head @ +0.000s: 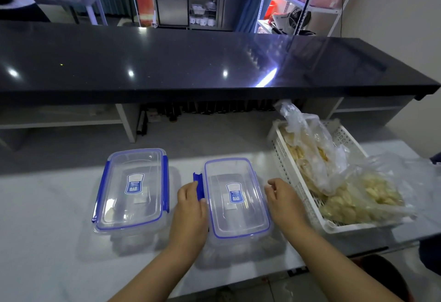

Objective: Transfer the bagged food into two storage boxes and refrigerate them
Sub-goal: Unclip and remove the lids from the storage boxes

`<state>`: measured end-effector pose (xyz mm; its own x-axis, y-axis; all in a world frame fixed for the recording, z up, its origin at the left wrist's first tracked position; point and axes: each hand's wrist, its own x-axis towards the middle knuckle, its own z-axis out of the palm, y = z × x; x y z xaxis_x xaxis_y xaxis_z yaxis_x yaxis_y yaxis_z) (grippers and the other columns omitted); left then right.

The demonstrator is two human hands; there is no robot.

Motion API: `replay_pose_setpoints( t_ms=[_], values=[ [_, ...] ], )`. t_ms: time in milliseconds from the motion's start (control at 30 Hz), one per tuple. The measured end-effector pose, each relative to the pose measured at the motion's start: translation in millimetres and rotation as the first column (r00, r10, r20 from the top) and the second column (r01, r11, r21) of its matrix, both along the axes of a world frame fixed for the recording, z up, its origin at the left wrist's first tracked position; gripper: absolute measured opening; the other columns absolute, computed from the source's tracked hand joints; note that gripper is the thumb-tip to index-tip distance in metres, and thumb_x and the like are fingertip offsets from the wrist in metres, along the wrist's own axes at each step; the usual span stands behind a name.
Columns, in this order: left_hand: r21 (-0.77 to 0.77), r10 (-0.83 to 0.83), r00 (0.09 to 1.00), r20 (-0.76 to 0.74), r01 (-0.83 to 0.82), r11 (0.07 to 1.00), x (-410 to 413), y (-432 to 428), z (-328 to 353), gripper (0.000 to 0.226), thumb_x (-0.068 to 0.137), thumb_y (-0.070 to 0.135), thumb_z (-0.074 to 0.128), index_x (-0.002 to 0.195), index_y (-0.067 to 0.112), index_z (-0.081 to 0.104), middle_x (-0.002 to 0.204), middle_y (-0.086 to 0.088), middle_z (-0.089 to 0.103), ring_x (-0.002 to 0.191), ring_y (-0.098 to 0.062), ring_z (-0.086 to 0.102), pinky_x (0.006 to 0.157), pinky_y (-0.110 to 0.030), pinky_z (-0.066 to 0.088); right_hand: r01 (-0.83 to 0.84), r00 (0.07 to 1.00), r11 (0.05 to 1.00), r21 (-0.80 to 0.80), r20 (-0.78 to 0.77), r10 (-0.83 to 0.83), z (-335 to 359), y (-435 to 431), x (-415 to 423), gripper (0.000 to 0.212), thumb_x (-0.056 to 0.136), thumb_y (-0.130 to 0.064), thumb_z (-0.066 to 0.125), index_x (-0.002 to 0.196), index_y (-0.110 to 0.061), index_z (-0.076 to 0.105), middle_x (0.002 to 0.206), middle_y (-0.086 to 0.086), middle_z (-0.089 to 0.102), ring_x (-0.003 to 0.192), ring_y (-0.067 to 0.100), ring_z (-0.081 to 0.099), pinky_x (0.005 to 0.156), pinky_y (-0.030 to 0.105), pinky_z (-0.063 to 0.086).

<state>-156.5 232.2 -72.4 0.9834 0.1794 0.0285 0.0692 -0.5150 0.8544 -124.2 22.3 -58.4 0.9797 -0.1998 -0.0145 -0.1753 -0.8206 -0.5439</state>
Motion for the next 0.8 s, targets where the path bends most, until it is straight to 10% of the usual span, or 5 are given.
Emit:
replay_pose_setpoints(
  t_ms=[167,400,500,600,800],
  values=[
    [0.300,-0.054,0.995,-0.085,0.077,0.951,-0.8,-6.9,-10.8,0.052,0.097,0.037,0.033,0.145,0.016,0.028,0.152,-0.002,0.025,0.139,-0.018,0.016,0.115,-0.036,0.022,-0.106,0.994,0.989,-0.102,-0.002,0.106,4.7,4.6,-8.9,0.037,0.097,-0.027,0.041,0.062,-0.021,0.049,0.067,-0.004,0.049,0.062,0.012,0.047,0.051,0.021,0.030],
    [0.096,0.010,0.998,0.055,-0.016,0.995,-3.1,-20.9,0.1,0.057,0.095,0.042,0.029,0.146,0.017,0.022,0.154,0.001,0.021,0.140,-0.007,0.005,0.113,-0.029,0.008,-0.127,0.990,0.987,-0.099,0.056,0.133,15.8,10.8,-10.1,0.038,0.095,-0.029,0.046,0.057,-0.029,0.041,0.060,-0.010,0.044,0.053,0.003,0.043,0.046,0.017,0.023],
    [0.039,0.073,0.990,0.121,-0.078,0.996,5.6,-26.1,14.3,0.070,0.087,0.053,0.022,0.145,0.016,0.027,0.152,0.000,0.026,0.136,-0.005,0.009,0.111,-0.024,0.004,-0.031,0.996,0.981,0.192,0.090,0.014,30.3,12.8,1.4,0.029,0.092,-0.023,0.049,0.063,-0.023,0.052,0.064,-0.004,0.056,0.059,0.015,0.056,0.052,0.025,0.042],
    [-0.051,0.092,0.981,0.172,-0.085,0.995,20.9,-27.6,27.8,0.075,0.082,0.058,0.017,0.141,0.016,0.034,0.148,0.000,0.031,0.133,-0.002,0.013,0.113,-0.029,0.009,0.058,0.997,0.742,0.667,-0.007,-0.071,54.9,20.1,19.4,0.020,0.097,-0.019,0.043,0.081,-0.016,0.055,0.074,0.005,0.064,0.053,0.012,0.060,0.054,0.029,0.052],
    [0.124,0.062,0.993,0.102,-0.075,0.989,59.5,-10.3,27.3,0.058,0.092,0.043,0.031,0.144,0.017,0.030,0.151,-0.003,0.029,0.139,-0.014,0.014,0.112,-0.032,0.010,-0.163,0.986,0.655,0.738,0.147,0.080,101.2,26.1,63.2,0.014,0.093,-0.006,0.048,0.084,-0.015,0.054,0.064,-0.002,0.064,0.051,0.007,0.054,0.052,0.020,0.047]
  ],
)
